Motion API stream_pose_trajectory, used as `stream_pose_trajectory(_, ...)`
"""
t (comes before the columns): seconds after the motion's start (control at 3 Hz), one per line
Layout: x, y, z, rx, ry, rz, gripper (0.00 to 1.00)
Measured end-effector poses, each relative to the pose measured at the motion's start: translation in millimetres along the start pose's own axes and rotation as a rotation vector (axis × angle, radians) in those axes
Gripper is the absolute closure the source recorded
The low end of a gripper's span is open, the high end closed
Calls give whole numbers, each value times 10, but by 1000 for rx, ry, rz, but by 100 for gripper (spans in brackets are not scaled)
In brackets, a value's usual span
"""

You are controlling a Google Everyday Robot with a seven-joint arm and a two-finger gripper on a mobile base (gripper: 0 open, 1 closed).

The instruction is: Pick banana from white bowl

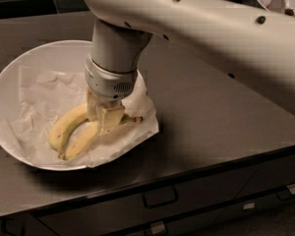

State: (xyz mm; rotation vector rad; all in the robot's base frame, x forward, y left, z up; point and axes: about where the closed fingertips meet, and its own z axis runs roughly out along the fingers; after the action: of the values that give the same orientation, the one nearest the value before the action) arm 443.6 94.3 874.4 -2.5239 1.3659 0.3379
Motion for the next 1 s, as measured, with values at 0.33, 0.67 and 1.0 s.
stream_pose_trajectory(0.33, 45, 214, -373, 204, 47, 29, 100)
stream_pose_trajectory(0.67, 39, 288, -682, 334, 92, 26, 100)
stream_pose_trajectory(1.0, 27, 252, -1017, 408, 150, 15, 100)
